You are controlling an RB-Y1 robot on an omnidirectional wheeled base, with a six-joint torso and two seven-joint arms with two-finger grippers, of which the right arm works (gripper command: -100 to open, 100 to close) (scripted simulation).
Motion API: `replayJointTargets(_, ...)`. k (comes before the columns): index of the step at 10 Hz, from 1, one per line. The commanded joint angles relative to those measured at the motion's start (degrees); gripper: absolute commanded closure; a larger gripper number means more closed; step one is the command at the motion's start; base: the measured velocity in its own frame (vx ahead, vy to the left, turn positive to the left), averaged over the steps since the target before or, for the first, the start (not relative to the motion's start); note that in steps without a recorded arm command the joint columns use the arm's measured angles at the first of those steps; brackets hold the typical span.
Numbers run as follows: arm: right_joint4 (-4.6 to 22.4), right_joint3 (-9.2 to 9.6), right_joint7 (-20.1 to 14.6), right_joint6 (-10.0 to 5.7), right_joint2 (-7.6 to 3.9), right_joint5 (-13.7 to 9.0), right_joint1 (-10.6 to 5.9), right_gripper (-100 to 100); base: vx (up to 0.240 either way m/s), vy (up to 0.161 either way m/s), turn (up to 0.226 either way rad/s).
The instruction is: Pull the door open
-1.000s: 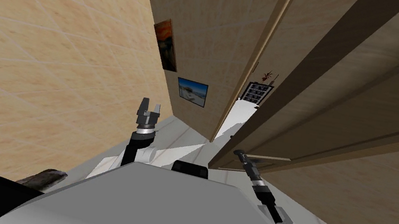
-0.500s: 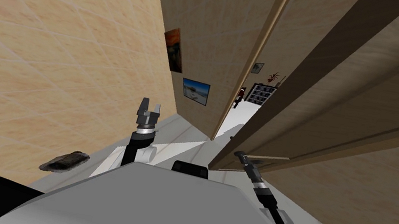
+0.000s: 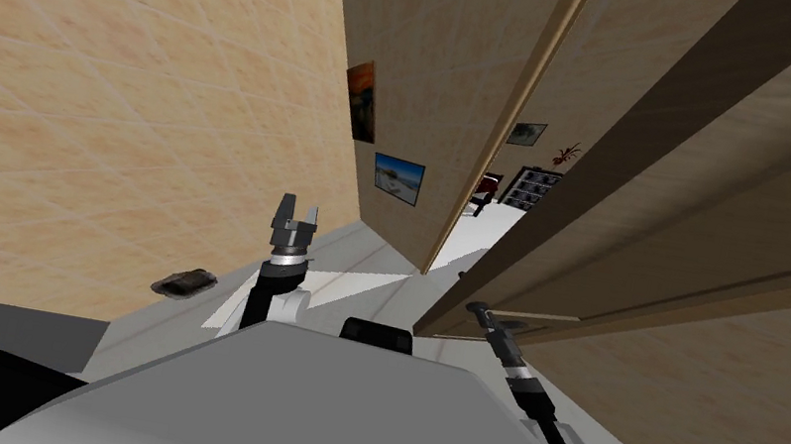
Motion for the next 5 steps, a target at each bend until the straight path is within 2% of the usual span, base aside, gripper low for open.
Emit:
replayJointTargets(1,1.4,-0.27,0.0,-1.38,-0.26,0.3,-0.13,100,-0.221,-0.104,0.18)
replayJointTargets(3,2.3,-0.62,-0.1,-2.53,-0.47,0.6,-0.03,100,-0.228,-0.117,0.19)
replayJointTargets(5,3.0,-0.92,-0.1,-3.5,-0.65,0.8,0.06,100,-0.182,-0.065,0.121)
